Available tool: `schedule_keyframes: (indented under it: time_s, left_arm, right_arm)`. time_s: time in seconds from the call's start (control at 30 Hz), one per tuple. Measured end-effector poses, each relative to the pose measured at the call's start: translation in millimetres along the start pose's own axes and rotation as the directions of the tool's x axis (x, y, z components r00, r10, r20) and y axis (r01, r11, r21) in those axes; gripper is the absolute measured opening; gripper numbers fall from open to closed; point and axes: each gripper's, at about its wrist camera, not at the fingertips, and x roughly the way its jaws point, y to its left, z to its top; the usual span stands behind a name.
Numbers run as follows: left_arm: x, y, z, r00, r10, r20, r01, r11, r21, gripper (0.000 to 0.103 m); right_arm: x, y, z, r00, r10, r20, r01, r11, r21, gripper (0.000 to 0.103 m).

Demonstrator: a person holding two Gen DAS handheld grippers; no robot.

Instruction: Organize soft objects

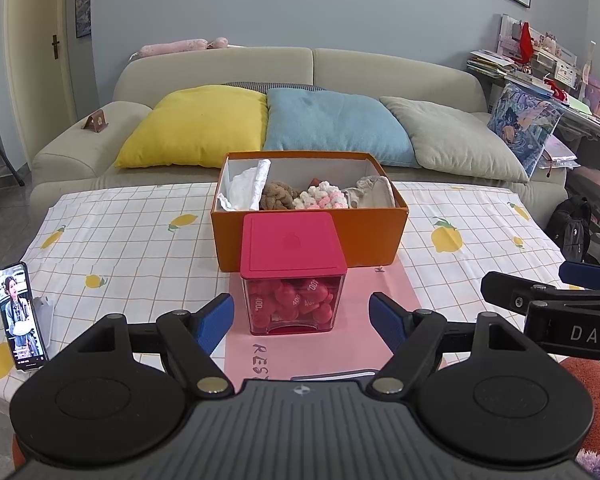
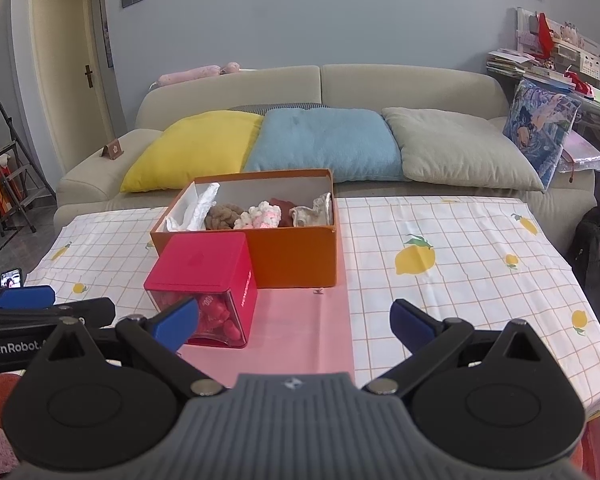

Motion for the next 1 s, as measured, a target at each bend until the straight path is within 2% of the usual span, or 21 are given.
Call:
schedule_keyframes:
  time_s: [1.0]
  left_arm:
    - [-1.4,-2.3,-1.5,1.0,-0.005,0.005,0.005,1.0,0.003,0.09]
  right_arm:
    - [2.7,0.8,-1.6,0.999,-0.006,-0.032,0.006,1.0,0.004,0.1]
